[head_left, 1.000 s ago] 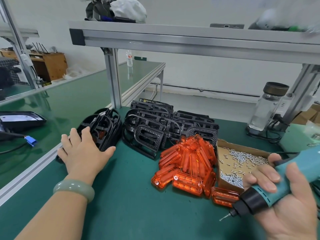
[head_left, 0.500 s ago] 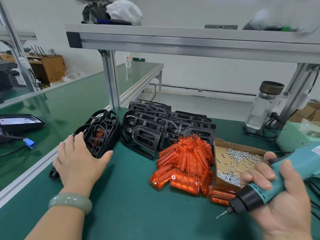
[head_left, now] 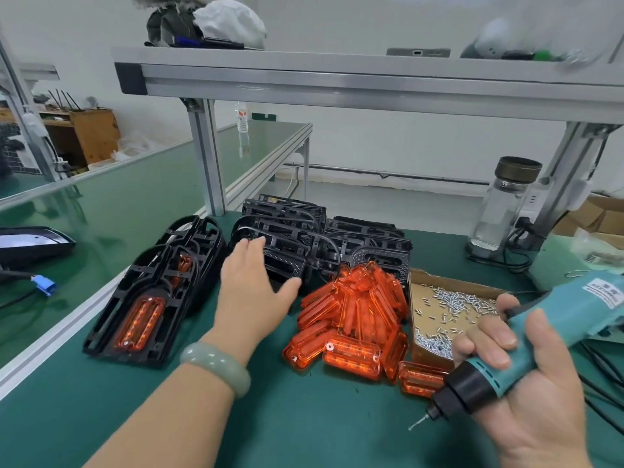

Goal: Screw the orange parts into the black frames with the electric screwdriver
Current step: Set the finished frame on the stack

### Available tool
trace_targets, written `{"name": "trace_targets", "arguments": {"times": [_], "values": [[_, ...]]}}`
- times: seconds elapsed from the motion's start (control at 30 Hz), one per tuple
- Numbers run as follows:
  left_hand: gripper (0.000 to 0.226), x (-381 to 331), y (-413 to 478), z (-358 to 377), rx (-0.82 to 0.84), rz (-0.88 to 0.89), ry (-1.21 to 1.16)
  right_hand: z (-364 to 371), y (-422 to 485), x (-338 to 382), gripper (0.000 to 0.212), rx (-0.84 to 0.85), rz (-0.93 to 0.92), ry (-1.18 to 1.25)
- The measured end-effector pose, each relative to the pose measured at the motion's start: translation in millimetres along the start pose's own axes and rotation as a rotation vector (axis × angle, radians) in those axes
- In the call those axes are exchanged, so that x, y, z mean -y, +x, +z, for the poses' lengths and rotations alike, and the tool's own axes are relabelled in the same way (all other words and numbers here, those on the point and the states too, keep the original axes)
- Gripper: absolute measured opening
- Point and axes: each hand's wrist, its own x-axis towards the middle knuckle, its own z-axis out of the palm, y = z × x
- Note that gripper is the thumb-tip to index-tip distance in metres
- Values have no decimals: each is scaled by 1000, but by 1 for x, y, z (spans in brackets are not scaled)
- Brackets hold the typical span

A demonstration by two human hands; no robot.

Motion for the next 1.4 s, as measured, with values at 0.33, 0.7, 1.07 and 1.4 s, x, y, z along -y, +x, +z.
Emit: {"name": "trace_targets", "arguments": {"times": [0.33,0.7,1.07,1.4], "values": [[89,-29,15,35,129,-178,57,-4,3,-2,65,-47,42,1],[31,-27,2,-5,-363,-188,-234,-10,3,-8,14,-105,14,16],[31,-18,-47,-79,-193,-329,-1103,-10,3,1,16,-56,21,61],[15,-26,-93,-28,645,-587,-1035,-16,3,14,32,69,39,185]]}}
